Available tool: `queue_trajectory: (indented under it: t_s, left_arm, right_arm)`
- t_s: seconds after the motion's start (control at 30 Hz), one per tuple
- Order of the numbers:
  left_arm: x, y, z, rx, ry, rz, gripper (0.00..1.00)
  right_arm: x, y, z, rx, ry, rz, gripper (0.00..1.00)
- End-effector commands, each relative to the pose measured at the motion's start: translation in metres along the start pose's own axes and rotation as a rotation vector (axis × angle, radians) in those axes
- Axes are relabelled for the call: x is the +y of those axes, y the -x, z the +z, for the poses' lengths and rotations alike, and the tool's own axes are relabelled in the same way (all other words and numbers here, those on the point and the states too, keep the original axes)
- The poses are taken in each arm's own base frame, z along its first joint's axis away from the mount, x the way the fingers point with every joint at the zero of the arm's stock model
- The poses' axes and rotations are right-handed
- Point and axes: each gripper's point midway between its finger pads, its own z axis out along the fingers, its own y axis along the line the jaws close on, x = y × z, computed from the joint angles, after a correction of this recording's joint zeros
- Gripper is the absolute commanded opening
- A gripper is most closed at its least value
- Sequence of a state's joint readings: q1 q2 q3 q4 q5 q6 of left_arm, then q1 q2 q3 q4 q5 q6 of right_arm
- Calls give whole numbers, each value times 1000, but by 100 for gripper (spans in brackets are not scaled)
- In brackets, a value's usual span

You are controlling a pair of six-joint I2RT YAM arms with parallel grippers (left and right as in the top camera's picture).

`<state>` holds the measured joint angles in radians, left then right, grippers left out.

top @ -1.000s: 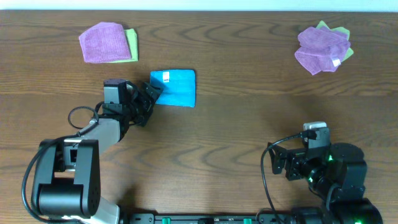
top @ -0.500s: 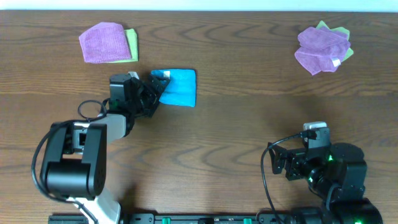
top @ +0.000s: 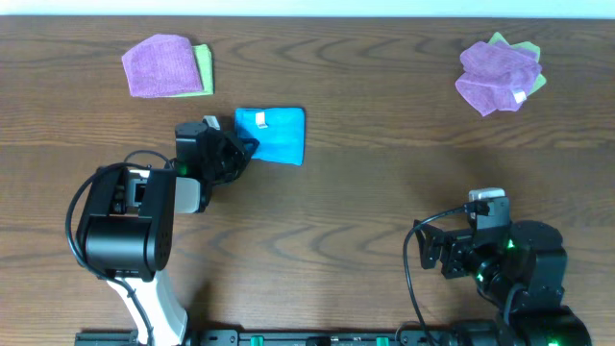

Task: Fold the cloth
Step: 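Lift the blue cloth with the left gripper onto the pink cloth stack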

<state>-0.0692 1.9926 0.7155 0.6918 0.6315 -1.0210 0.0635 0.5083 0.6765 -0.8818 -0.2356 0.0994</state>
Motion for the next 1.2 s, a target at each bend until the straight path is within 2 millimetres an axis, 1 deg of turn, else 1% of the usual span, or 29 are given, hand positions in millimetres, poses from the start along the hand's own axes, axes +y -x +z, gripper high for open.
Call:
queue_trajectory:
  t_s: [0.0,0.03,0.1,0.17,0.23,0.3,0.37,0.4,0.47,0.6,0.67,0.73,0.87,1.07,1.1,1.17]
  left_arm:
    - [-23,-3,6,70,-70,35,6]
    - [-39,1,6,84,-103,43,6]
    - [-66,9,5,92,-147,65,6]
    - [-100,24,1,78,-179,92,6]
    - [-127,40,-4,63,-188,102,6]
    - [-149,58,-9,52,-180,101,6]
    - [-161,77,-15,21,-142,97,6]
    - [-167,89,-21,-3,-120,110,6]
    - [-178,106,-31,-41,-98,136,6]
    - [-194,146,-55,-152,-76,160,6]
    - [-199,163,-65,-198,-79,164,6]
    - [-198,178,-73,-240,-74,159,6]
    - [-186,202,-80,-281,-61,135,6]
    - [-163,237,-79,-327,-52,110,6]
    - [-157,244,-76,-328,-48,102,6]
    - [-150,251,-70,-310,-55,81,6]
  right_arm:
    - [-1,-1,0,0,-4,16,99]
    - [-1,-1,0,0,-4,16,99]
    - [-1,-1,0,0,-4,16,99]
    - [-1,-1,0,0,-4,16,99]
    - [-1,-1,0,0,-4,16,99]
    - [-1,-1,0,0,-4,16,99]
    - [-1,-1,0,0,-4,16,99]
    - [-1,-1,0,0,-4,16,99]
    - [-1,-1,0,0,-4,16,99]
    - [-1,-1,0,0,-4,16,99]
    - [-1,-1,0,0,-4,16,99]
    - [-1,-1,0,0,-4,16,99]
    - [-1,-1,0,0,-4,16,99]
    - [-1,-1,0,0,-4,16,99]
    - [-1,-1,0,0,-4,16,99]
    - [-1,-1,0,0,-4,16,99]
